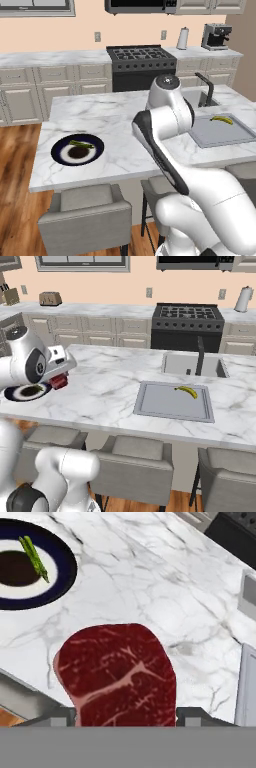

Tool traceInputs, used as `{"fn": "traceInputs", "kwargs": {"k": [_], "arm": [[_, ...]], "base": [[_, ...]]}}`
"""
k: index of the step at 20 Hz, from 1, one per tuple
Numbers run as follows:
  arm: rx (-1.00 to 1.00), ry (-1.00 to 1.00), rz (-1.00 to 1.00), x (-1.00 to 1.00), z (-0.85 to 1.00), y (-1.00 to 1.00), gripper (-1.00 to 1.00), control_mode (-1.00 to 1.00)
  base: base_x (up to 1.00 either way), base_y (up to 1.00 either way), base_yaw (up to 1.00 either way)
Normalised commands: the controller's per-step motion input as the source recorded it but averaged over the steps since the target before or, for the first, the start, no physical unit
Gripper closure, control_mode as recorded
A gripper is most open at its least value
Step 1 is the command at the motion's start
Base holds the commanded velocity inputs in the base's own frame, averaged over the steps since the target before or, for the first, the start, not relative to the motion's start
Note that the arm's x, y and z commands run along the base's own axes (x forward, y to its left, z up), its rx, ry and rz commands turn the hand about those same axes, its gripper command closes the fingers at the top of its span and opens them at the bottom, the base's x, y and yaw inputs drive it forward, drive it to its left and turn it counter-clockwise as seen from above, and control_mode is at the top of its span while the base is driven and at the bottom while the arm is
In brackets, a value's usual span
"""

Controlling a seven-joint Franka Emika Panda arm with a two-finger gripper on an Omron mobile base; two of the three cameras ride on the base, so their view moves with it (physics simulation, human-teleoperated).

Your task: Create a steak meal by picking up the steak and asparagus from the tray and placing them on the plate. Leave the banana on the tray.

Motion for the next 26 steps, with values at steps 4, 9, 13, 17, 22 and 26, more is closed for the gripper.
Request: {"fn": "traceInputs", "kwargs": {"k": [4,9,13,17,22,26], "arm": [[0.0,0.24,0.22,0.0,-0.01,1.0,1.0,-1.0],[0.0,0.21,0.13,0.0,-0.1,1.0,1.0,-1.0],[0.0,0.19,0.14,0.0,-0.49,0.99,1.0,-1.0],[0.0,0.15,0.14,0.05,-0.64,0.91,1.0,-1.0],[0.0,0.14,0.08,0.37,-0.36,0.51,1.0,-1.0],[0.0,0.07,0.03,0.5,-0.13,0.09,1.0,-1.0]], "base": [[0.0,0.0,0.0],[0.0,0.0,0.0],[0.0,0.0,0.0],[0.0,0.0,0.0],[0.0,0.0,0.0],[0.0,0.0,0.0]]}}
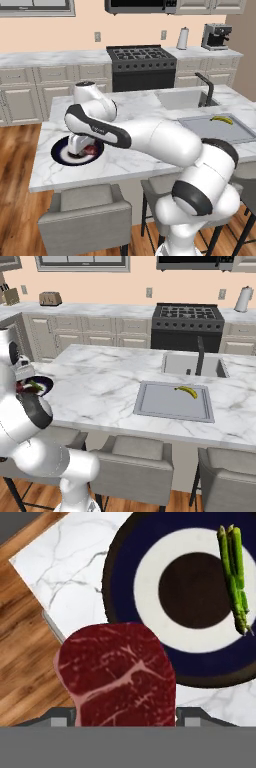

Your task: Create a steak meal by picking up the steak and asparagus from the tray and placing them on the plate. Leave the banana on the tray.

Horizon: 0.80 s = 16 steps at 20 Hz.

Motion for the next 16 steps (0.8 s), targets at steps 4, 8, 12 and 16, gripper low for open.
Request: {"fn": "traceInputs", "kwargs": {"k": [4,8,12,16], "arm": [[0.0,0.02,0.0,0.49,-0.23,0.0,1.0,-1.0],[0.0,0.0,0.0,0.32,-0.36,0.12,1.0,-1.0],[0.0,0.0,0.0,0.26,-0.36,0.22,1.0,-1.0],[0.0,0.0,0.0,0.29,-0.32,0.12,1.0,-1.0]], "base": [[0.0,0.0,0.0],[0.0,0.0,0.0],[0.0,0.0,0.0],[0.0,0.0,0.0]]}}
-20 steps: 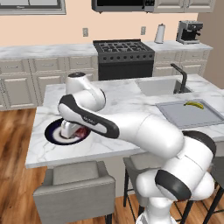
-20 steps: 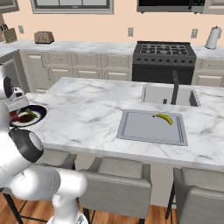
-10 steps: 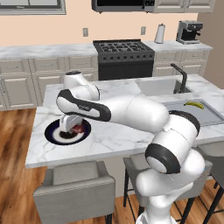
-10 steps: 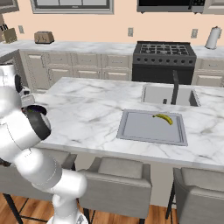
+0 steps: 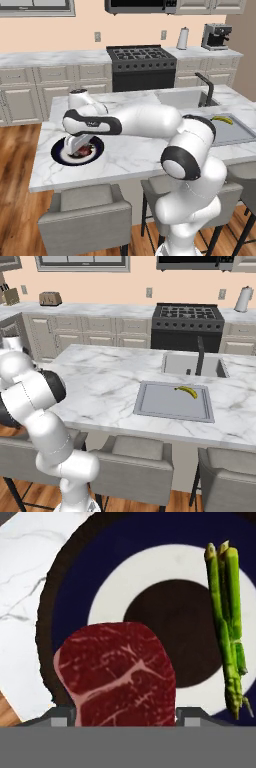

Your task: Create a steak meal by picking up the steak and asparagus from the tray and placing them on the plate. Leave the banana on the tray.

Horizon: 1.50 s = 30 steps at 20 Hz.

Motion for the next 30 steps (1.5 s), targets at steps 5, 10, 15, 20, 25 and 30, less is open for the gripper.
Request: {"fn": "traceInputs", "kwargs": {"k": [5,10,15,20,25,30], "arm": [[0.0,0.0,0.0,0.35,-0.22,0.07,1.0,-1.0],[0.0,0.0,0.0,0.23,-0.12,0.22,1.0,-1.0],[-0.01,-0.05,0.0,0.01,-0.17,0.24,-1.0,-1.0],[0.0,-0.15,0.0,0.0,-0.06,0.0,-1.0,-1.0],[0.0,-0.26,0.0,-0.12,0.13,-0.12,-1.0,-1.0],[0.0,-0.29,0.0,-0.56,0.5,-0.37,-1.0,-1.0]], "base": [[0.0,0.0,0.0],[0.0,0.0,0.0],[0.0,0.0,0.0],[0.0,0.0,0.0],[0.0,0.0,0.0],[0.0,0.0,0.0]]}}
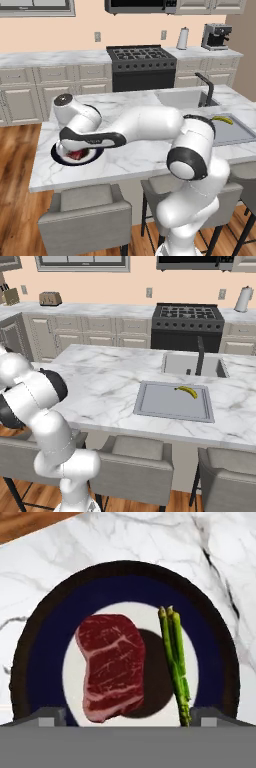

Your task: Create a steak meal by picking up the steak and asparagus from the tray and placing them on the plate. Leave the banana on the tray.

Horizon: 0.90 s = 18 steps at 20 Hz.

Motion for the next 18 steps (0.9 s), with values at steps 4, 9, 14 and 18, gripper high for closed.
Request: {"fn": "traceInputs", "kwargs": {"k": [4,9,14,18], "arm": [[0.0,-0.34,0.0,-0.98,0.6,-0.69,-1.0,-1.0],[0.0,-0.4,0.0,-1.0,0.74,-0.68,-1.0,-1.0],[0.03,-0.43,0.0,-1.0,0.85,-0.61,-1.0,-1.0],[0.06,-0.29,0.0,-0.82,1.0,-0.52,-1.0,-1.0]], "base": [[0.0,0.0,0.0],[0.0,0.0,0.0],[0.0,0.0,0.0],[0.0,0.0,0.0]]}}
